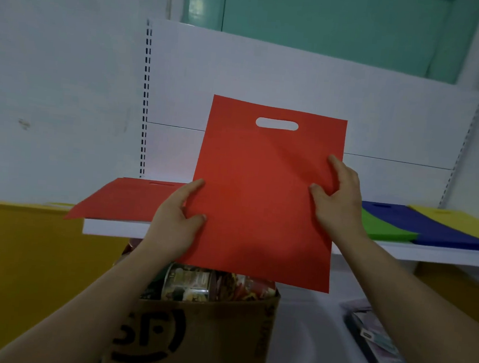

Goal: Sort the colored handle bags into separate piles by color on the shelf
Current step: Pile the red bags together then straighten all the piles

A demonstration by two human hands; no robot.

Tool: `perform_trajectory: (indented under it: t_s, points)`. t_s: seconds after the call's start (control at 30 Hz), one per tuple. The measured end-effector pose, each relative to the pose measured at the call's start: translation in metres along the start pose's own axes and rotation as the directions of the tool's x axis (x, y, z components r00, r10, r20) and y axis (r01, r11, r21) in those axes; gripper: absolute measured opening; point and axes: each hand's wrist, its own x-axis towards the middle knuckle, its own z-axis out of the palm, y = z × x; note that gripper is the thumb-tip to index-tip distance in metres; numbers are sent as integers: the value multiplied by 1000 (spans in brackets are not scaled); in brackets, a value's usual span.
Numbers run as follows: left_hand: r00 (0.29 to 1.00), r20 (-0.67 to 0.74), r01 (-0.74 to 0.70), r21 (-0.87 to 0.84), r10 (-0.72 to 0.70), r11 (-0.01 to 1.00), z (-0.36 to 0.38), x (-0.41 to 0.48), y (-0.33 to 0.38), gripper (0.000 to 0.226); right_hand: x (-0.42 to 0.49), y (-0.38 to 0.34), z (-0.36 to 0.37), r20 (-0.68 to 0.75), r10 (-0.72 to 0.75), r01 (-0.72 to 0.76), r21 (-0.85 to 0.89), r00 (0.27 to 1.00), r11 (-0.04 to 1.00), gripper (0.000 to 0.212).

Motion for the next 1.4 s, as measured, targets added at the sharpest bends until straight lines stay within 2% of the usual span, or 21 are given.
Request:
perform_trajectory:
  t_s: [0.2,0.43,0.67,0.87,1.07,1.17,1.27,1.4]
  points:
    - [999,-32,6,37,-5,999,17,7,8,61,14,13,-10,2,1,-1,25,1000,1000,60]
    - [997,-71,32,91,-25,995,6,38,-1,59,37,24,23,30,24,-26,69,999,997,60]
    - [999,26,37,140,-41,990,2,81,-17,65,78,45,70,63,92,-95,38,994,995,63]
    - [997,60,34,304,-55,952,6,99,-25,67,100,69,96,164,143,-148,20,976,989,65]
    - [982,110,94,436,-156,895,19,106,-27,68,113,95,118,321,201,-178,-101,925,979,60]
    - [955,182,127,468,-236,875,26,106,-26,71,117,112,125,418,260,-193,-197,870,961,59]
    - [907,252,165,526,-338,835,31,108,-27,78,117,125,127,501,286,-132,-320,817,938,59]
    - [863,273,184,613,-425,768,33,109,-33,80,114,134,128,605,302,-13,-433,737,901,62]
